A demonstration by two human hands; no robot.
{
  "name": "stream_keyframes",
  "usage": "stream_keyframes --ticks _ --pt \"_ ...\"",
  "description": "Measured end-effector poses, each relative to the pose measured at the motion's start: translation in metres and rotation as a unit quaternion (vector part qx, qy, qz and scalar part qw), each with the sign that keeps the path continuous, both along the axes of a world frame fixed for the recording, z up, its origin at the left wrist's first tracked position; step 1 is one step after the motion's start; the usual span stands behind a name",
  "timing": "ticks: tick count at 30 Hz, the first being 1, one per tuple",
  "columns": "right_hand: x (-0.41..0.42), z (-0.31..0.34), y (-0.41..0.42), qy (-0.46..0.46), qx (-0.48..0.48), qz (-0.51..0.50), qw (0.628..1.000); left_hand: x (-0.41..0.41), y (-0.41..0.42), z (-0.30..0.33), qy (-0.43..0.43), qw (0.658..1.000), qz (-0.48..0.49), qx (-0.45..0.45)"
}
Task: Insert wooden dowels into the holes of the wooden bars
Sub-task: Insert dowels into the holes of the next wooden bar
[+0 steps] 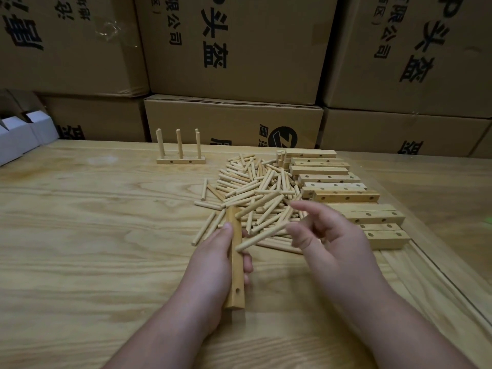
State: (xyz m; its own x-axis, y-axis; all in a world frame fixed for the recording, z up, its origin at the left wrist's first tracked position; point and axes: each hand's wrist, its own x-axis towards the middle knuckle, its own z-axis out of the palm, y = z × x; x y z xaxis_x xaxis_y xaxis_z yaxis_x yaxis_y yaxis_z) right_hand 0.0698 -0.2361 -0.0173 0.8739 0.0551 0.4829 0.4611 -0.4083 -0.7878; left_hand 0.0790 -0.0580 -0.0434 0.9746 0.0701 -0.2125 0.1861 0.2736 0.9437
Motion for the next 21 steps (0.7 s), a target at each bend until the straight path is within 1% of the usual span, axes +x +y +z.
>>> stream_keyframes --ticks 2,4,5,7,9,11,16,19,21 --pt "0.004 0.0 -0.006 0.004 0.019 -0.053 0.998 0.0 0.002 0.003 0.028 0.998 0.014 -0.054" --pt "0.008 -0.003 -0.01 0.014 -0.008 -0.08 0.997 0.0 0.004 0.006 0.052 0.993 0.019 -0.107" --pt "0.009 -0.004 -0.011 0.024 -0.041 -0.089 0.995 0.001 0.005 0.006 0.059 0.99 0.017 -0.127" --pt "0.013 -0.009 -0.01 0.044 -0.144 -0.11 0.982 0.001 0.007 0.008 0.07 0.983 0.012 -0.168" --pt "0.016 -0.013 -0.009 0.067 -0.248 -0.133 0.957 0.003 0.011 0.008 0.076 0.975 0.006 -0.21" --pt "0.019 -0.015 -0.009 0.085 -0.307 -0.146 0.937 0.005 0.014 0.009 0.077 0.967 0.005 -0.241" --pt "0.02 -0.016 -0.009 0.121 -0.377 -0.175 0.901 0.006 0.018 0.01 0.068 0.965 0.007 -0.254" --pt "0.021 -0.015 -0.007 0.125 -0.399 -0.176 0.891 0.005 0.017 0.01 0.061 0.963 0.004 -0.261" --pt "0.02 -0.015 -0.006 0.111 -0.401 -0.172 0.893 0.004 0.017 0.01 0.055 0.961 0.003 -0.27"
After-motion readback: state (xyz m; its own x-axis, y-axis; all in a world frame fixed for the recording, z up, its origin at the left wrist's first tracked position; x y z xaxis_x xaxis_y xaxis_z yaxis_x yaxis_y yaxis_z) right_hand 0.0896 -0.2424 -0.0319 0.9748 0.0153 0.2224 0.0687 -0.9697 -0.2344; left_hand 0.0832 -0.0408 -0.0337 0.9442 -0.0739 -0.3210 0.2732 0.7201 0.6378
